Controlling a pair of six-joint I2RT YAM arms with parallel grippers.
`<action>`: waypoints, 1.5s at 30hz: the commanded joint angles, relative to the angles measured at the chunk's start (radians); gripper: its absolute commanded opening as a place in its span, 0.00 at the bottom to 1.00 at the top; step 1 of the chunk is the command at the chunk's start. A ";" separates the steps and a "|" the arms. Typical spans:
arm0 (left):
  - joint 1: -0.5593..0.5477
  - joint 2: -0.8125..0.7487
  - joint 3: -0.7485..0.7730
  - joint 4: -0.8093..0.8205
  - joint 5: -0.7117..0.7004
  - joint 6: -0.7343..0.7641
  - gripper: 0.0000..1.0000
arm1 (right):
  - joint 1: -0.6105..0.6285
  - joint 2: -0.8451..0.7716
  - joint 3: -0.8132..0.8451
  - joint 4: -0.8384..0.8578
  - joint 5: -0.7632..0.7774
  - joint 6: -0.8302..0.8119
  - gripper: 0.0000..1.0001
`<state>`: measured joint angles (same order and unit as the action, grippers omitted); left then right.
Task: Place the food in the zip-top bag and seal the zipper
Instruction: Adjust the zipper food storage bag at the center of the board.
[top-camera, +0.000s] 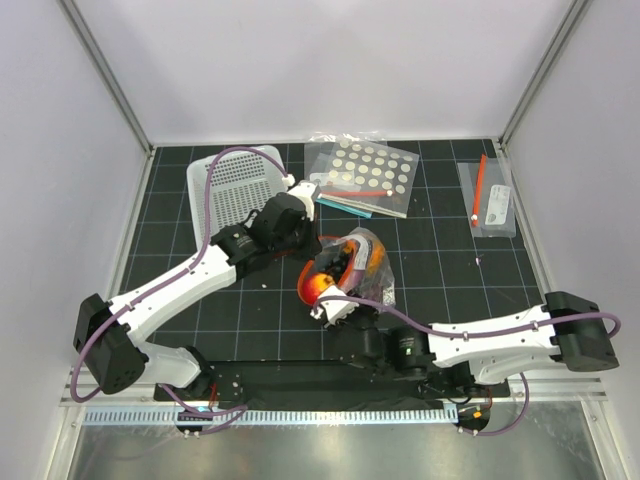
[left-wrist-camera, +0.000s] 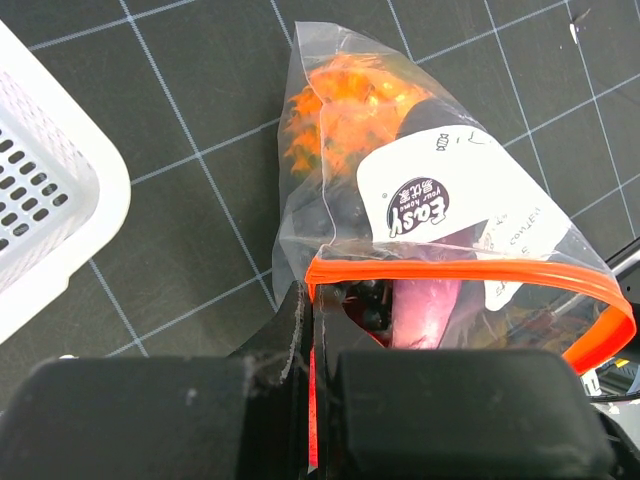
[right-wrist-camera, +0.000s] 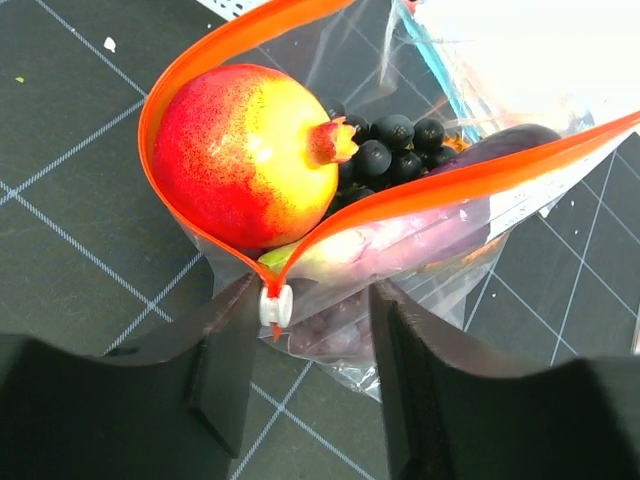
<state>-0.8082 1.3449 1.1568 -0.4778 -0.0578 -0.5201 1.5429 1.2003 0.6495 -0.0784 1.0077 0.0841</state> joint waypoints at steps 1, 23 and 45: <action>0.004 -0.032 0.015 0.019 0.021 -0.006 0.00 | -0.010 -0.007 0.050 0.019 -0.017 0.032 0.47; 0.001 -0.136 0.317 -0.378 -0.235 0.000 0.00 | -0.017 -0.277 0.429 -0.892 -0.277 0.491 0.01; -0.071 -0.041 0.385 -0.495 -0.448 -0.003 0.00 | -0.030 0.111 0.751 -1.075 -0.405 0.434 0.01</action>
<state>-0.8825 1.3083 1.5021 -1.0035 -0.4244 -0.5243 1.5150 1.3289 1.3334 -1.0851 0.6102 0.5289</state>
